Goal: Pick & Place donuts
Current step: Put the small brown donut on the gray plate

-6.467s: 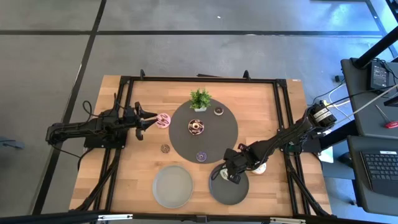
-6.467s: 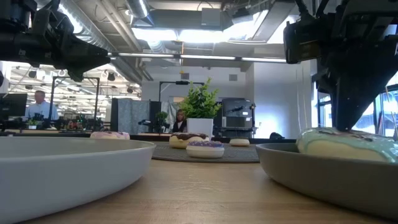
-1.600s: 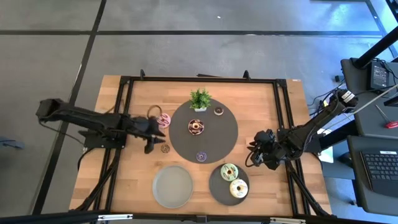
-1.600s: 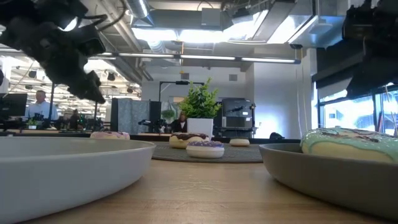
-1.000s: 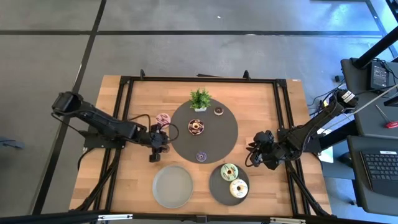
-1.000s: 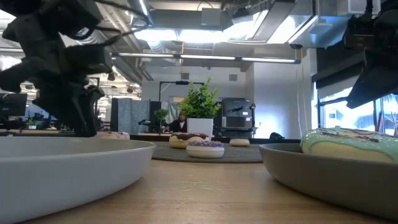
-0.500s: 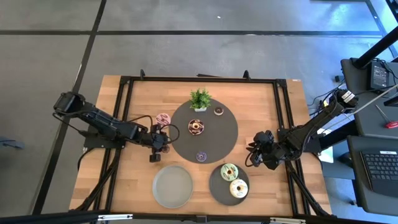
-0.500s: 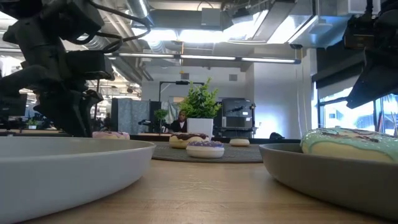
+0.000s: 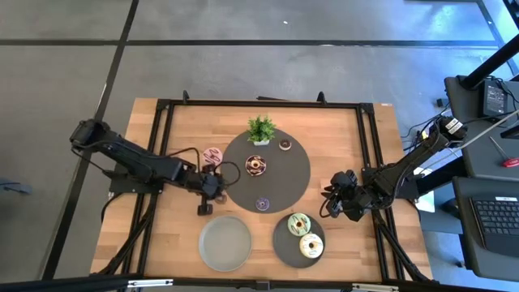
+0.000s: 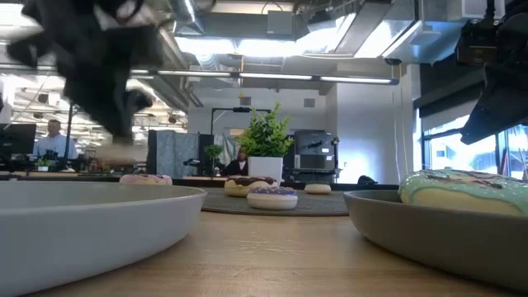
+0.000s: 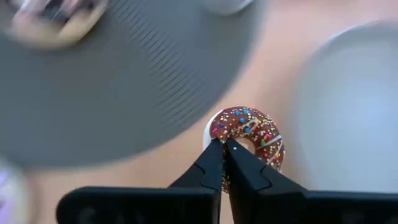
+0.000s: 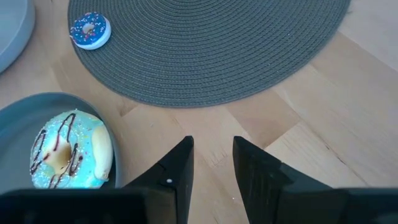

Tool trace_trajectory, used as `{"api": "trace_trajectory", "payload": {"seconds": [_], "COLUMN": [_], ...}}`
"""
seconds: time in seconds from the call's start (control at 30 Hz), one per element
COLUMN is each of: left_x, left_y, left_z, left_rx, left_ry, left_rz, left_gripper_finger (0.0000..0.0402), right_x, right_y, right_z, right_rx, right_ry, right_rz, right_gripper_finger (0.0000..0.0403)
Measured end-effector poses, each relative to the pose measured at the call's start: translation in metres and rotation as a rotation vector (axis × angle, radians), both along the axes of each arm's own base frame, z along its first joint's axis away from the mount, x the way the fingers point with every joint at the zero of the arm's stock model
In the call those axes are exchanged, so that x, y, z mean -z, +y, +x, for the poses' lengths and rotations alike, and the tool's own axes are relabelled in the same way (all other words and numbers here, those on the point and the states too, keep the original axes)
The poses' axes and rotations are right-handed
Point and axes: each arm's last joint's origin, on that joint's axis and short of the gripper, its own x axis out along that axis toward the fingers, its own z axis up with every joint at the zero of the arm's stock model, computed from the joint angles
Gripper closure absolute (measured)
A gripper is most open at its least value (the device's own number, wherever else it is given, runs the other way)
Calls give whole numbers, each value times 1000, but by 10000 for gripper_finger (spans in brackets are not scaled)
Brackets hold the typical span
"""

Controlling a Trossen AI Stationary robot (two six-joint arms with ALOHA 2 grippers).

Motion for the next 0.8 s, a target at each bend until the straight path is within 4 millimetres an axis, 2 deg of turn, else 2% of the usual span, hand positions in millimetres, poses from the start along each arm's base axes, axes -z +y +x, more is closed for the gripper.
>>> {"api": "trace_trajectory", "payload": {"seconds": [0.07, 0.13, 0.33, 0.53, 0.8], "left_x": [-12, -15, 6, 30, 32], "left_y": [-15, -31, -67, -85, -90], "left_z": [7, 10, 23, 33, 37], "left_rx": [56, 106, 121, 109, 126], "left_ry": [-43, -46, 40, 141, 157], "left_rz": [-25, -16, -26, -45, -61], "left_gripper_finger": [397, 398, 398, 398, 392], "right_x": [0, 0, 0, 0, 0], "right_y": [0, 0, 0, 0, 0], "right_z": [0, 0, 0, 0, 0], "right_rx": [0, 0, 0, -1, 0], "right_ry": [0, 0, 0, 0, 0], "right_rz": [0, 0, 1, 2, 3], "right_gripper_finger": [289, 289, 289, 289, 289]}}
